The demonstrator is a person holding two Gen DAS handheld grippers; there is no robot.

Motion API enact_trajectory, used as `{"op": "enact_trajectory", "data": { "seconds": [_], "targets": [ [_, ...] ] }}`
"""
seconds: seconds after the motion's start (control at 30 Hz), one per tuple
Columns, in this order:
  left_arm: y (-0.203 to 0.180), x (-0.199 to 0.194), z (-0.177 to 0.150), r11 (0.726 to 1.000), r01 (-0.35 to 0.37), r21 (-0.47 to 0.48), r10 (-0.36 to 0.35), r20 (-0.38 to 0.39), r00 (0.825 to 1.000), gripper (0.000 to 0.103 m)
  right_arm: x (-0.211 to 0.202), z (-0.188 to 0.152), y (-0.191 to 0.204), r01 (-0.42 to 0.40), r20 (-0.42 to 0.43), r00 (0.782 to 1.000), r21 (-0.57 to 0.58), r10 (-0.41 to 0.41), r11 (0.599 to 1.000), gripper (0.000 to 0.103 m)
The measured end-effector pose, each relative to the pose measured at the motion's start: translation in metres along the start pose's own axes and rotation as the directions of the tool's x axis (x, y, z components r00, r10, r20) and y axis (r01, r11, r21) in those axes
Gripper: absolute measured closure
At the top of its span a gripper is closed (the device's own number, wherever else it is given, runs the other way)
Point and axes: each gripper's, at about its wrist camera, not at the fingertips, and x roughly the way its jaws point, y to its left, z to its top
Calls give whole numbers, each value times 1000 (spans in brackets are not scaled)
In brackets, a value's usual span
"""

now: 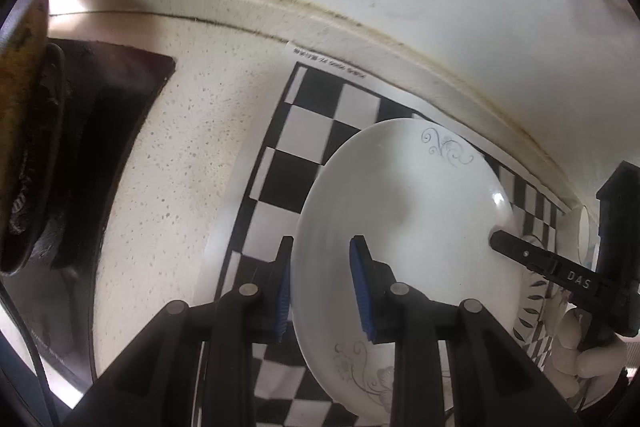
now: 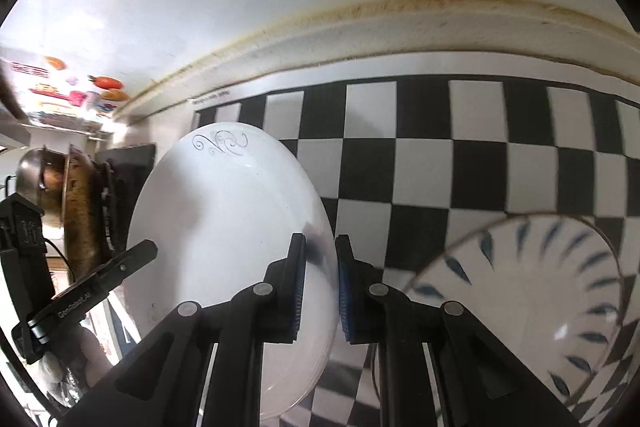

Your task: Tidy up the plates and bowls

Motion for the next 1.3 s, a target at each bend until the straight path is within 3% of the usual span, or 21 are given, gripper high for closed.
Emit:
{"op": "enact_trajectory", "data": {
  "seconds": [0.2, 0.43, 0.73, 0.9, 1.03, 1.3],
  "targets": [
    [-26, -31, -21, 1000, 30, 7, -30, 20, 999, 79, -62, -34, -17, -35, 70, 997, 17, 34, 999, 89],
    [-91, -61, -70, 994, 75, 83, -77, 26, 997, 79, -132, -94, -63, -57, 134, 990, 57, 49, 997, 90],
    [-168, -55, -136, 972, 102, 213, -99, -25, 995, 79, -197, -198, -149, -88, 198, 979, 154, 57, 984, 90],
    [-191, -33, -171, 957, 107, 270, -88, -80, 993, 79, -197, -245, -193, -99, 195, 979, 215, 56, 972, 90],
    [-202, -9, -199, 945, 79, 319, -38, -130, 991, 79, -177, -276, -221, -79, 152, 988, 256, 40, 963, 90],
    [-204, 30, -229, 933, 10, 361, 64, -191, 980, 79, -150, -298, -234, -45, 108, 994, 259, 18, 965, 90]
  ]
}}
